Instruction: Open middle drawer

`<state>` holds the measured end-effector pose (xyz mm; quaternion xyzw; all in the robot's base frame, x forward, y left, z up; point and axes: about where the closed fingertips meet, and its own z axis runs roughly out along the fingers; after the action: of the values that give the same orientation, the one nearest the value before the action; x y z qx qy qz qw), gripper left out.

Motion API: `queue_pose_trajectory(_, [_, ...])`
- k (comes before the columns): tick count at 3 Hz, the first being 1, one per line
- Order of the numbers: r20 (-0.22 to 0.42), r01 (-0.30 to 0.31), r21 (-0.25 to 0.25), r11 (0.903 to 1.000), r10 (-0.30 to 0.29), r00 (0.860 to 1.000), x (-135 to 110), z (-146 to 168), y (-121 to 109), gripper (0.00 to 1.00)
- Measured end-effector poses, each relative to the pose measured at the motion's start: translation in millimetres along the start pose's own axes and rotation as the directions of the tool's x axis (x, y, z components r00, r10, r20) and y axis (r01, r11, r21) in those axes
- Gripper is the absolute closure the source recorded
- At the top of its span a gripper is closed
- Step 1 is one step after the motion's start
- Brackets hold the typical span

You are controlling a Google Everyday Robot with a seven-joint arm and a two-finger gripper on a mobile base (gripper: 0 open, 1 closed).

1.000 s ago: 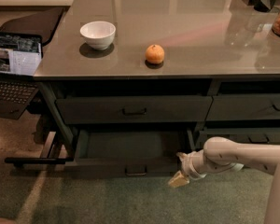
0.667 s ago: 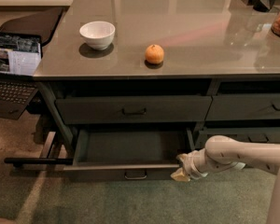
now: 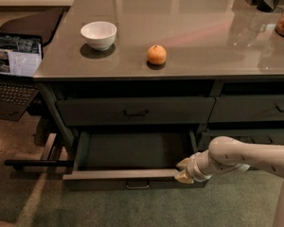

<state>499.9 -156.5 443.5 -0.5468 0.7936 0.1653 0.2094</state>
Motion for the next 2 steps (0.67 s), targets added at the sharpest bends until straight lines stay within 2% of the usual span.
queue_pose_trajectory(1, [0.000, 0.000, 0.000, 1.0000, 0.000, 1.000, 1.2, -1.2, 0.2, 0.81])
queue_pose_trajectory(2, [-0.019, 0.028, -0.010, 0.9996, -0.028, 0.999, 10.7, -2.0, 12.6, 0.58])
